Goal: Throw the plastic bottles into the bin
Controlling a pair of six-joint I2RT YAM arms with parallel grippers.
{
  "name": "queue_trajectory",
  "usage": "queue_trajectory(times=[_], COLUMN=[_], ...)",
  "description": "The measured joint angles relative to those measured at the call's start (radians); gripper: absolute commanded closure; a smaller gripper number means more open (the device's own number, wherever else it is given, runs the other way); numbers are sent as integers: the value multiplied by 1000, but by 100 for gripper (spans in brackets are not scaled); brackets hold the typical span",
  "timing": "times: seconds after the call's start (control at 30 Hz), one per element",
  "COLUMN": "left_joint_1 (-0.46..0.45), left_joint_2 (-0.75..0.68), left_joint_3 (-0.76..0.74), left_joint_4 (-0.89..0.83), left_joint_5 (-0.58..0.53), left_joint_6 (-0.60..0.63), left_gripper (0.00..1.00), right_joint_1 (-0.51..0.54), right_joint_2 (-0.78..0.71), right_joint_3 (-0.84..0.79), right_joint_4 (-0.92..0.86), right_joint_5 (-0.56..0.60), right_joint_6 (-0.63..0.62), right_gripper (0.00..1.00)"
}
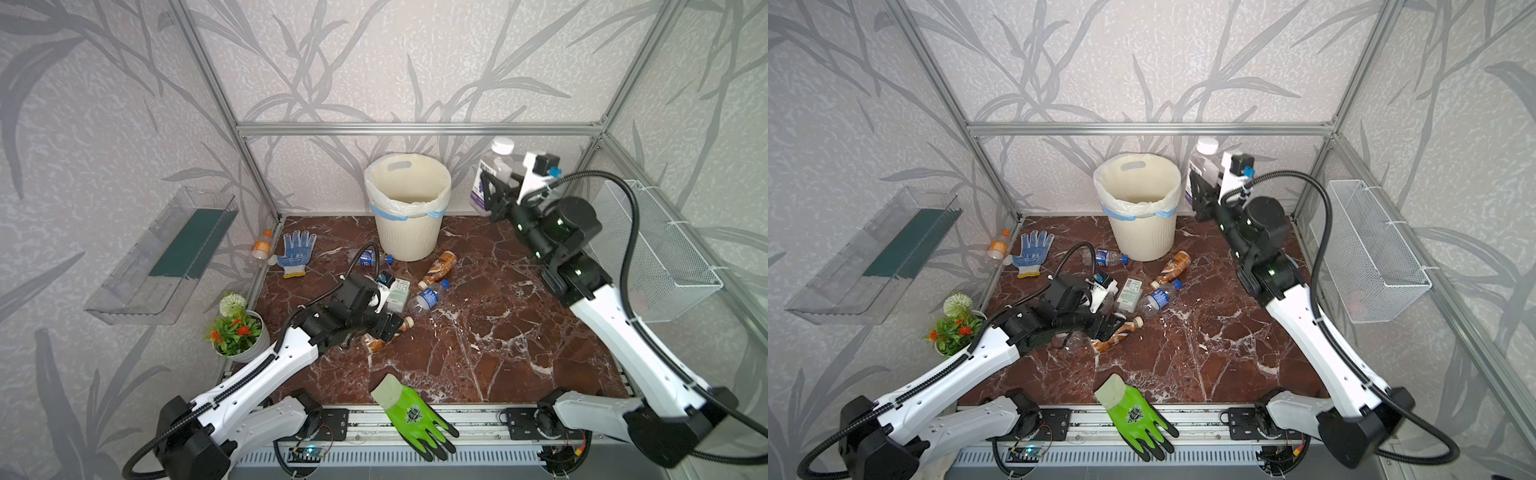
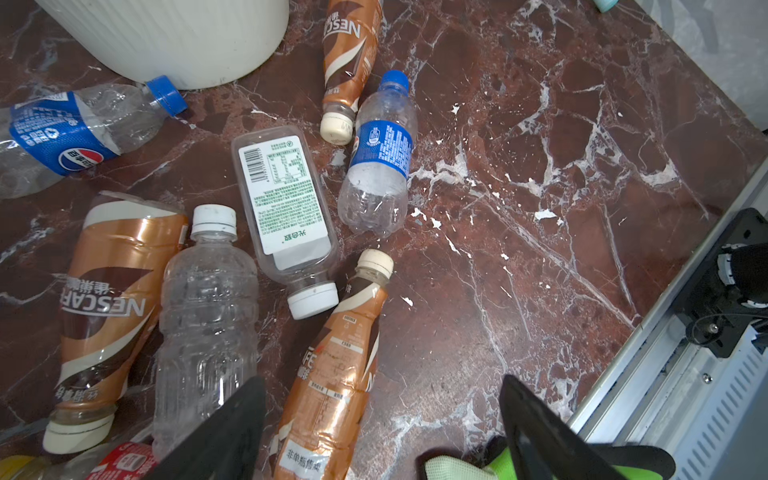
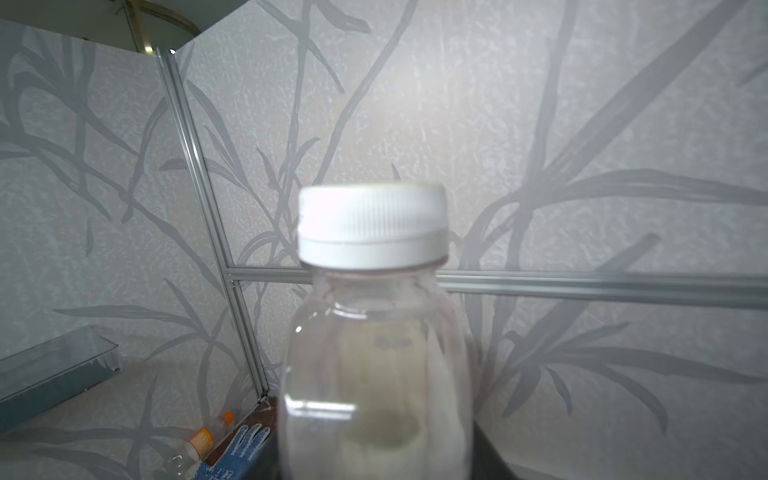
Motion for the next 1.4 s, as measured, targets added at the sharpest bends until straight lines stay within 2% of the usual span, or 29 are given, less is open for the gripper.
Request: queue_trajectory(times=[0.03, 0.1, 0.2, 0.3, 0.5, 0.67, 0.73, 0.9, 1.0, 1.1, 1.23, 1.4], left_joint_1=[-3, -6, -7, -7, -7, -7, -7, -7, -7, -7, -7, -7], left_joint_2=[-2, -15, -50, -76, -69, -47, -47, -48, -48, -47, -34, 48], left_joint_3=[-1, -8, -28, -41, -42, -45, -46, -46, -46, -46, -46, -39], left_joint_4=[-2, 0, 0, -2, 3, 16, 23, 50, 64, 73, 106, 146], left_joint_5=[-8, -22, -39, -50, -56, -56, -66, -93, -92, -92, -88, -62], left_joint_6=[0, -1, -3, -4, -3, -12, -24, -50, -68, -80, -88, -87], left_gripper=[13, 12, 12, 12, 12, 12, 12, 12, 12, 12, 12, 12], right_joint_1=[0, 0, 1, 1, -5, -24, -50, -117, -121, -119, -139, -270], right_joint_2=[85, 234, 340, 342, 195, -99, -162, -166, -109, -114, -235, -400], right_joint_3=[99, 248, 276, 200, 103, -108, -163, -290, -415, -503, -512, -502], right_joint_4=[-2, -19, -73, -120, -215, -262, -306, -460, -576, -748, -925, -1062], right_joint_5=[-31, -93, -161, -185, -164, -111, -109, -78, -42, 32, 164, 219], right_joint_6=[3, 2, 1, -8, -39, -51, -50, -19, 23, 80, 168, 292], right_gripper=[25, 12, 6, 6, 6, 6, 6, 6, 6, 6, 6, 5])
